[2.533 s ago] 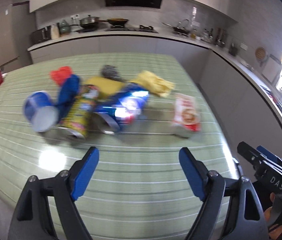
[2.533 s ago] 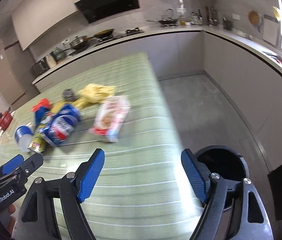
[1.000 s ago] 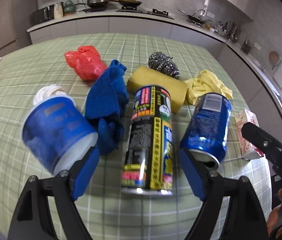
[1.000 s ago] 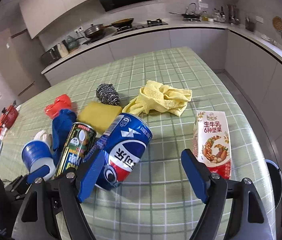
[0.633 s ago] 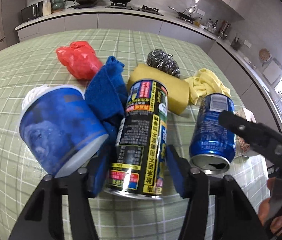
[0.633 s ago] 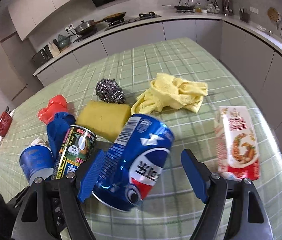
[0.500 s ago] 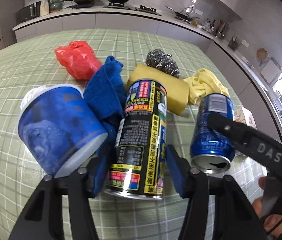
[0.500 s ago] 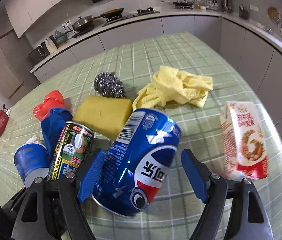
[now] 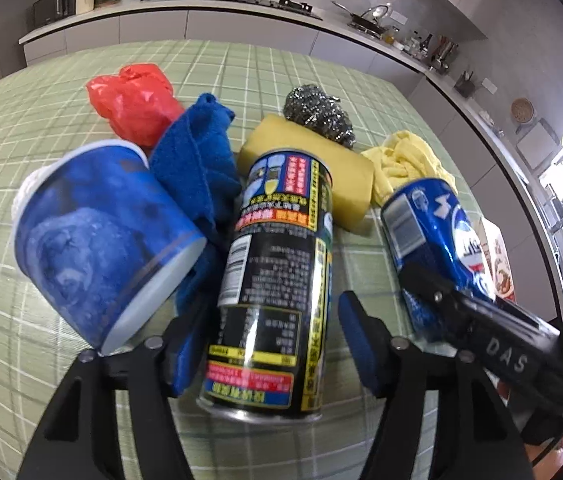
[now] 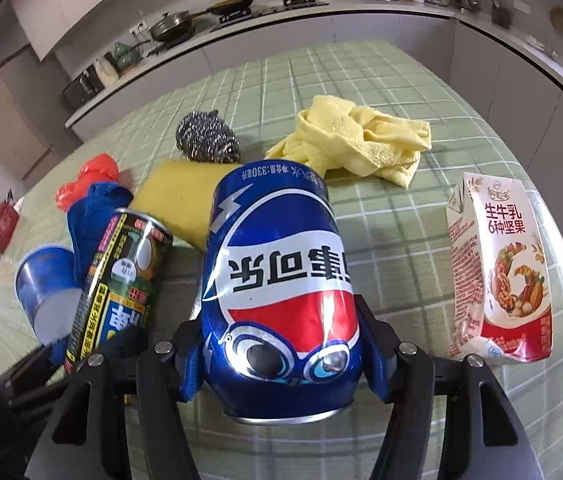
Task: Collect trash
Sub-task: 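Grasp the black spray can with left tool while right tool grasps Pepsi can, then lift both held cans and carry them over the black bin, then open both tools to drop the cans into the bin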
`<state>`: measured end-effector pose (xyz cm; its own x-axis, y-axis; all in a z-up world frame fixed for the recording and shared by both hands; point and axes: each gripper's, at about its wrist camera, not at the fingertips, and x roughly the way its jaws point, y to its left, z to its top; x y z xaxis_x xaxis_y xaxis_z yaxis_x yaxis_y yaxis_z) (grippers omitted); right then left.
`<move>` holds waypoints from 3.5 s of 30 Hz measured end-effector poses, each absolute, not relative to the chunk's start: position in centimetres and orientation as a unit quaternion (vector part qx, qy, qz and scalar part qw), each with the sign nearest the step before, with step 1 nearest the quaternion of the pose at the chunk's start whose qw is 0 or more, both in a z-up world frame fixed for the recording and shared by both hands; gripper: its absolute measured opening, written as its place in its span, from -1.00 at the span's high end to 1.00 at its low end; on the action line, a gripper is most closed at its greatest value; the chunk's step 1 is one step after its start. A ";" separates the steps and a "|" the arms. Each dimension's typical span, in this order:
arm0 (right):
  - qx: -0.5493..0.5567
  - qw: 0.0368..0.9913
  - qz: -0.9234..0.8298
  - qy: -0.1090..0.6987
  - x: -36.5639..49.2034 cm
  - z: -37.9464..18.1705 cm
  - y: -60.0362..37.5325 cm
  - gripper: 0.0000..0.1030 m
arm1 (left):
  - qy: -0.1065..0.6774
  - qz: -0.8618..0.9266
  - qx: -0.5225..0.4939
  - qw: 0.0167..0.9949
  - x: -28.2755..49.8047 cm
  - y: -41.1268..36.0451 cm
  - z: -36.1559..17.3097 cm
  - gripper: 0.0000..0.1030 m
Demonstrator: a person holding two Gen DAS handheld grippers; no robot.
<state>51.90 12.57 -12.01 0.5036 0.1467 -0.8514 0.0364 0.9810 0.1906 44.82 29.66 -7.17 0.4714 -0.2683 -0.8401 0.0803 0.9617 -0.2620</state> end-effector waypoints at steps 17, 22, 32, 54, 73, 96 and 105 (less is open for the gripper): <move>0.066 0.886 0.043 0.458 51.1 -10.9 11.9 -0.26 | 0.476 -0.091 -0.079 0.871 44.1 29.2 -7.0 -0.04; 0.064 0.884 0.059 0.459 48.8 -10.3 11.0 -0.26 | 0.473 -0.097 -0.081 0.872 42.3 28.9 -6.3 -0.04; 0.067 0.867 0.088 0.486 45.5 -12.1 9.6 -0.27 | 0.501 -0.061 -0.085 0.859 41.6 27.7 -7.8 -0.12; 0.062 0.916 0.093 0.386 43.5 -6.0 5.4 -0.25 | 0.398 -0.038 -0.069 0.914 37.9 23.9 -2.3 -0.04; 0.084 0.930 -0.105 0.342 29.3 -2.1 -5.1 -0.24 | 0.349 -0.220 -0.018 0.911 31.2 11.5 1.0 -0.04; 0.100 0.908 -0.083 0.397 26.7 -7.9 -32.3 -0.24 | 0.409 -0.191 -0.016 0.892 28.6 -11.5 -5.9 -0.04; 0.119 0.874 0.000 0.470 31.8 -17.8 -34.1 -0.24 | 0.470 -0.127 -0.004 0.873 31.0 -14.3 -13.7 -0.04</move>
<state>31.76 -34.12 -17.76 0.5574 0.1119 -0.8227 0.1128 0.9715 0.2086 30.99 -14.26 -13.73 0.5251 -0.2264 -0.8203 0.2187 0.9675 -0.1270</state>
